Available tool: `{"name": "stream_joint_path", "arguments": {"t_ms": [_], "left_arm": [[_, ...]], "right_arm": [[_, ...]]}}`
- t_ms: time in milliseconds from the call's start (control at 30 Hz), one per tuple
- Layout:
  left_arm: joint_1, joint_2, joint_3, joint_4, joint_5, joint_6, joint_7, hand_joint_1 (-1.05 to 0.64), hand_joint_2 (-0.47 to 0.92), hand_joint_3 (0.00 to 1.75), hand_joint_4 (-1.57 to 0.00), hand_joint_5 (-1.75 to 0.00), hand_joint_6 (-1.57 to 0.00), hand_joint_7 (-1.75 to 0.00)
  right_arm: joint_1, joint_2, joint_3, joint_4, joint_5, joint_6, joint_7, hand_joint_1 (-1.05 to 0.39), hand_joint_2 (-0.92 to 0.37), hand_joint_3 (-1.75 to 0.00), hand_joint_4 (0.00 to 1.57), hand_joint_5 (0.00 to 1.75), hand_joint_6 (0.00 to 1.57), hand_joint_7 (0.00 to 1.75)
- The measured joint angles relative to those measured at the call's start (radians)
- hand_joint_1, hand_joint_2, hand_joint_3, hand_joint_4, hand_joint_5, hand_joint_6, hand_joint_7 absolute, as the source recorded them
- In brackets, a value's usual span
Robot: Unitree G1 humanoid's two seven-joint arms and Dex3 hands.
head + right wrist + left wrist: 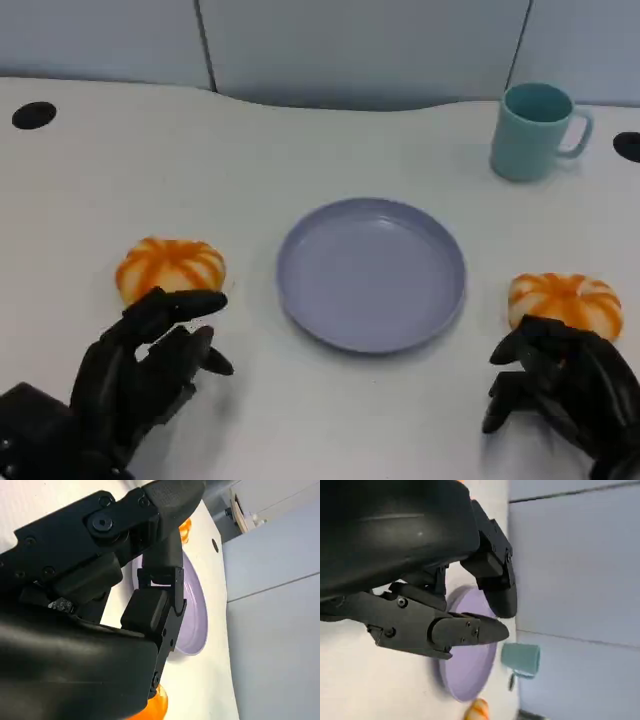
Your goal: Grasp the bread from the table and place it into the plate.
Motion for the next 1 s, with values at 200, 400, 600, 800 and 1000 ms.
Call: {"name": "stream_joint_path", "arguments": {"t_ms": [200,400,600,800,1000], "left_arm": [[0.001,0.049,-0.021,0.008,0.201,-0.287,0.135,-0.43,0.92,0.21,-0.38,-1.08,-0.53,-0.28],[0.004,0.121,-0.037,-0.001,0.437,-0.371,0.280,-0.49,0.92,0.15,-0.12,-1.01,-0.43,-0.14],[-0.019,0.268,-0.057,-0.113,0.776,-0.367,0.456,-0.59,0.92,0.08,-0.02,-0.63,-0.35,-0.04],[-0.033,0.344,-0.114,-0.251,0.949,-0.182,0.496,-0.66,0.92,0.03,0.00,-0.26,-0.18,-0.01],[-0.066,0.416,-0.194,-0.317,1.033,-0.026,0.464,-0.71,0.90,0.01,0.00,-0.09,-0.12,0.00]], "right_arm": [[0.001,0.009,0.000,-0.001,0.001,0.000,-0.004,-0.97,-0.81,0.00,1.41,0.88,1.24,0.81],[0.001,0.011,0.002,-0.002,0.001,0.000,-0.004,-0.96,-0.81,-0.01,1.42,0.86,1.22,0.81],[0.001,0.016,0.005,-0.002,0.000,0.000,-0.009,-0.96,-0.81,0.00,1.42,0.87,1.22,0.82],[0.001,0.021,0.007,-0.002,0.000,-0.001,-0.010,-0.96,-0.82,-0.01,1.41,0.87,1.23,0.81],[0.003,0.023,0.009,-0.010,0.000,-0.001,-0.011,-0.96,-0.81,0.00,1.41,0.89,1.22,0.82]]}}
